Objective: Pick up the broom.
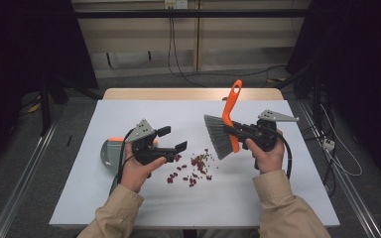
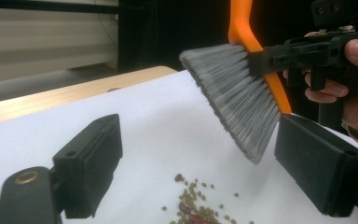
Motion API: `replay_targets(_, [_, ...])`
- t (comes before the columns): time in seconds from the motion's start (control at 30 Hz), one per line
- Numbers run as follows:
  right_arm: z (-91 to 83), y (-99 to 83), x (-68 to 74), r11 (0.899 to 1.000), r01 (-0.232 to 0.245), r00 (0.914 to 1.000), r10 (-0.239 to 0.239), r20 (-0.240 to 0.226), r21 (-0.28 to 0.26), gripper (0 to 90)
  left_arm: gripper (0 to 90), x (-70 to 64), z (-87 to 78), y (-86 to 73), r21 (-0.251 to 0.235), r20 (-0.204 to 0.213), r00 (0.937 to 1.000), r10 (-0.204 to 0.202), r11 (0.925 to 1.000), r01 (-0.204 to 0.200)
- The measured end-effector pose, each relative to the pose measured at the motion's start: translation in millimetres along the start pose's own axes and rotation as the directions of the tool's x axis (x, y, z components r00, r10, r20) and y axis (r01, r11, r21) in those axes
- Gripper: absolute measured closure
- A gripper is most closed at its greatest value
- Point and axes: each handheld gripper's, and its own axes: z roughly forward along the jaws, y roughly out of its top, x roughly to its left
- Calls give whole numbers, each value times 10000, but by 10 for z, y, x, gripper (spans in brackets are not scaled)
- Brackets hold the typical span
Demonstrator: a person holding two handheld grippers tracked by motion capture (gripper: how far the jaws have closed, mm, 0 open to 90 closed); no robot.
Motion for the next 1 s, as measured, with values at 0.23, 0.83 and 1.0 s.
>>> replay_targets(0.23, [-78,-44,-82,9988,121,9971,-155,748,468,701,95,75,-154,27,24,-175,9998,-133,9999,133])
replay_targets(0.83, [-196,-89,-217,9892,411,9741,-711,2148,1410,702,66,322,-507,-78,282,-830,9964,-198,9994,222])
replay_targets(1.0, [-184,-111,-249,9816,561,9649,-1004,2427,1828,702,66,371,-570,-112,367,-980,9950,-190,9991,227])
